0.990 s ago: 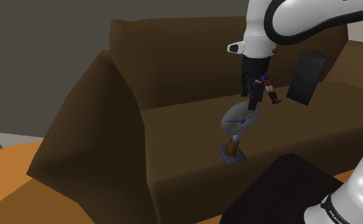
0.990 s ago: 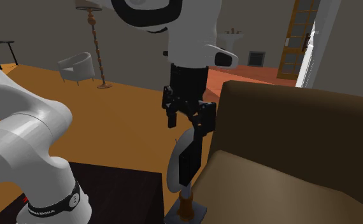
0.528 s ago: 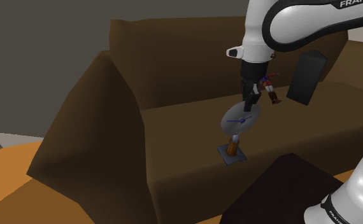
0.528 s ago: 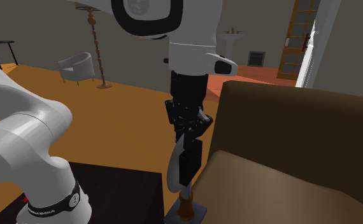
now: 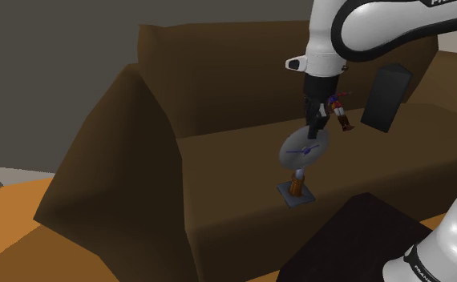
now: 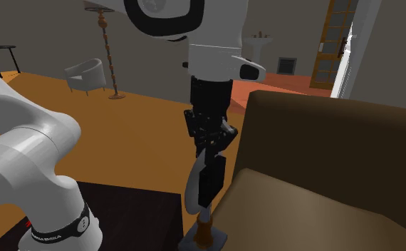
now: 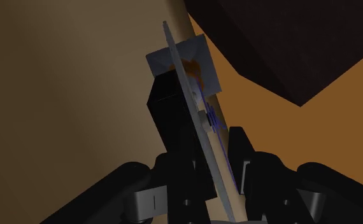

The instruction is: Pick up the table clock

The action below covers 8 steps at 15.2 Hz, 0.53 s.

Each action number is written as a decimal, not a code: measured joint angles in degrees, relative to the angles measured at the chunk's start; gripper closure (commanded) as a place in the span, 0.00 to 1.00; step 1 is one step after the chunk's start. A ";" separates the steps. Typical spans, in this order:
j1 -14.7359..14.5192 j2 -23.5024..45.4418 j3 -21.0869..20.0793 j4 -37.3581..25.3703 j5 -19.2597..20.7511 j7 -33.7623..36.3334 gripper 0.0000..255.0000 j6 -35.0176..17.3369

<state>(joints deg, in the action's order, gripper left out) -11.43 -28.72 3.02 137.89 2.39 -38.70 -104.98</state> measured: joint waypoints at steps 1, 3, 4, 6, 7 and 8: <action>-0.01 -0.10 -0.04 -0.61 -0.02 0.02 1.00 0.71; 0.01 -0.24 -0.01 -2.00 -0.02 -0.08 1.00 2.24; 0.03 -0.40 0.01 -2.74 0.00 -0.14 1.00 3.14; -0.02 -0.38 -0.09 -4.15 -0.07 -0.08 1.00 4.53; -0.06 -0.44 -0.16 -4.82 -0.12 -0.03 1.00 5.26; -0.08 -0.61 -0.22 -5.49 -0.16 0.02 1.00 6.10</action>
<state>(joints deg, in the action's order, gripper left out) -11.51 -29.33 2.80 132.40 2.23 -38.68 -98.87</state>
